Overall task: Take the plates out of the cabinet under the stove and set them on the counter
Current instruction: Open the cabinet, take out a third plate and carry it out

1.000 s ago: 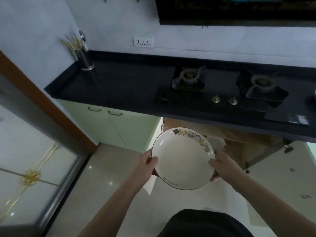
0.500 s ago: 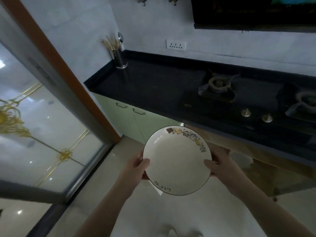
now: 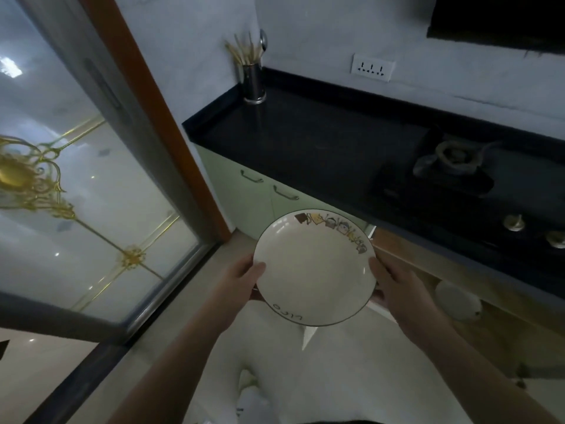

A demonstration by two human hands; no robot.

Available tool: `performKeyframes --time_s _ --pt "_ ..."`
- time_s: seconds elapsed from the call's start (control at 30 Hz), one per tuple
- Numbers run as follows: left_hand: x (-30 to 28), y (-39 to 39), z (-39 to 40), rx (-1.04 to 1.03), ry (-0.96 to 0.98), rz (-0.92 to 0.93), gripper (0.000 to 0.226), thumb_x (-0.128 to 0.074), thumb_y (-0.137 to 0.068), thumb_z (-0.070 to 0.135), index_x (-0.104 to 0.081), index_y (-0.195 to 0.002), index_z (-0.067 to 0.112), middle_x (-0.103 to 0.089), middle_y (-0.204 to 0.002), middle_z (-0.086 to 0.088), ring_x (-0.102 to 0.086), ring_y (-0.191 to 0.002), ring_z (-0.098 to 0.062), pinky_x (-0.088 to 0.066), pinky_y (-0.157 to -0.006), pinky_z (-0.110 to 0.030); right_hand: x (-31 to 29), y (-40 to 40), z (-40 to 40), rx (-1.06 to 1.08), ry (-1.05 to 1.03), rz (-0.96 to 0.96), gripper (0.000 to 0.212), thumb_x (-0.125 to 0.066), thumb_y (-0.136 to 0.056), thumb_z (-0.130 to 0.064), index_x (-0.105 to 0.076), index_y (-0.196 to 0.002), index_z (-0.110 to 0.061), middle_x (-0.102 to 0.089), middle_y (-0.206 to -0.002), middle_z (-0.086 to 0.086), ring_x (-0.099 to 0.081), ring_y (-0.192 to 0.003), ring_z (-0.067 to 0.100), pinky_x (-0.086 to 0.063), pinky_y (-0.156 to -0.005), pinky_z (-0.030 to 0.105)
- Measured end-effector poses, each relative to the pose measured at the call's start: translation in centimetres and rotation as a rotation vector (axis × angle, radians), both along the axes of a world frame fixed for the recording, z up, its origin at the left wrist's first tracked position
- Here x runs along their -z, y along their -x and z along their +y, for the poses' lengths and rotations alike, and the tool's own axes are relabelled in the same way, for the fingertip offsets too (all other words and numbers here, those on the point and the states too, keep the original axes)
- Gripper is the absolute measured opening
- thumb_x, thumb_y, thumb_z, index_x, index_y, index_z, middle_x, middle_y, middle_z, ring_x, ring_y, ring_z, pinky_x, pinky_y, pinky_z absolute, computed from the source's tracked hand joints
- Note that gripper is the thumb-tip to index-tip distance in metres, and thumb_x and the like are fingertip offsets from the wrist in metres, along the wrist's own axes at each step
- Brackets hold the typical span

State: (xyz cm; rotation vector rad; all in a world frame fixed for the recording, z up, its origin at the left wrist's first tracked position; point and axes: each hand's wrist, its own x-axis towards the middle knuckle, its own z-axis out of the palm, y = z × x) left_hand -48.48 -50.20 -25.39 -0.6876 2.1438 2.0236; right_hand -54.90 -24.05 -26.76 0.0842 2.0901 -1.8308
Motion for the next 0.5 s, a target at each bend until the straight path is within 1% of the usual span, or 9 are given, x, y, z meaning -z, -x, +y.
performKeyframes --time_s 0.07,0.1,0.17,0.23,0.27,0.37,0.43,0.5 --pt "0.5 1.5 -3.2 0.007 0.029 -0.008 0.023 -0.047 -0.102 0.023 -0.067 -0.101 0.034 -0.076 -0.084 0.009 -0.073 -0.075 -0.013 -0.058 -0.059 -0.022 0.4 0.8 -3.2 0.066 0.002 -0.023 0.031 -0.039 -0.104 -0.027 -0.07 -0.102 -0.032 -0.076 -0.093 -0.002 -0.073 -0.085 0.016 -0.058 -0.065 0.025" --pt "0.7 2.1 -4.9 0.002 0.026 -0.011 0.025 -0.047 -0.103 0.026 -0.068 -0.096 0.036 -0.076 -0.083 0.008 -0.073 -0.074 -0.013 -0.058 -0.058 -0.023 0.5 1.2 -5.0 0.09 0.004 -0.036 0.032 -0.038 -0.104 -0.027 -0.07 -0.101 -0.028 -0.076 -0.091 0.0 -0.073 -0.083 0.018 -0.057 -0.062 0.024" --pt "0.7 3.5 -8.5 -0.018 -0.016 -0.03 0.032 -0.045 -0.103 0.025 -0.071 -0.088 0.033 -0.076 -0.08 0.0 -0.073 -0.071 -0.018 -0.058 -0.056 -0.026 0.9 2.2 -8.3 0.11 0.0 -0.067 0.031 -0.039 -0.104 -0.028 -0.07 -0.101 -0.024 -0.076 -0.091 0.002 -0.072 -0.084 0.019 -0.057 -0.063 0.025" --pt "0.5 4.7 -12.1 -0.03 -0.052 -0.049 0.031 -0.043 -0.104 0.02 -0.071 -0.094 0.029 -0.076 -0.081 -0.004 -0.073 -0.072 -0.022 -0.058 -0.055 -0.029 1.3 3.1 -11.3 0.105 0.011 -0.109 0.031 -0.039 -0.104 -0.029 -0.069 -0.106 -0.024 -0.076 -0.097 0.001 -0.072 -0.088 0.019 -0.057 -0.07 0.029" --pt "0.4 5.2 -13.8 -0.029 -0.074 -0.048 0.03 -0.043 -0.104 0.019 -0.07 -0.099 0.028 -0.077 -0.083 -0.004 -0.074 -0.073 -0.023 -0.059 -0.056 -0.03 1.4 3.7 -12.8 0.098 0.032 -0.125 0.031 -0.039 -0.104 -0.029 -0.07 -0.107 -0.026 -0.076 -0.099 0.0 -0.072 -0.09 0.017 -0.057 -0.07 0.028" --pt "0.5 6.8 -17.9 -0.047 -0.164 -0.061 0.029 -0.043 -0.104 0.025 -0.072 -0.101 0.027 -0.077 -0.086 -0.007 -0.073 -0.076 -0.025 -0.059 -0.059 -0.033 1.2 5.2 -16.3 0.073 0.086 -0.162 0.035 -0.039 -0.104 -0.029 -0.073 -0.103 -0.03 -0.076 -0.102 0.0 -0.072 -0.091 0.014 -0.056 -0.065 0.018" --pt "0.8 8.1 -19.8 -0.042 -0.221 -0.092 0.029 -0.045 -0.104 0.028 -0.074 -0.102 0.027 -0.077 -0.088 -0.007 -0.073 -0.076 -0.022 -0.06 -0.062 -0.035 1.2 6.4 -17.9 0.072 0.099 -0.177 0.037 -0.039 -0.104 -0.03 -0.075 -0.1 -0.032 -0.076 -0.101 0.001 -0.073 -0.088 0.012 -0.056 -0.064 0.017" --pt "1.1 9.5 -21.1 -0.028 -0.284 -0.119 0.028 -0.047 -0.103 0.03 -0.073 -0.108 0.022 -0.077 -0.091 -0.007 -0.073 -0.077 -0.019 -0.059 -0.064 -0.036 1.5 7.7 -18.9 0.091 0.104 -0.19 0.035 -0.04 -0.104 -0.031 -0.075 -0.099 -0.032 -0.076 -0.101 0.001 -0.073 -0.086 0.013 -0.056 -0.065 0.02"
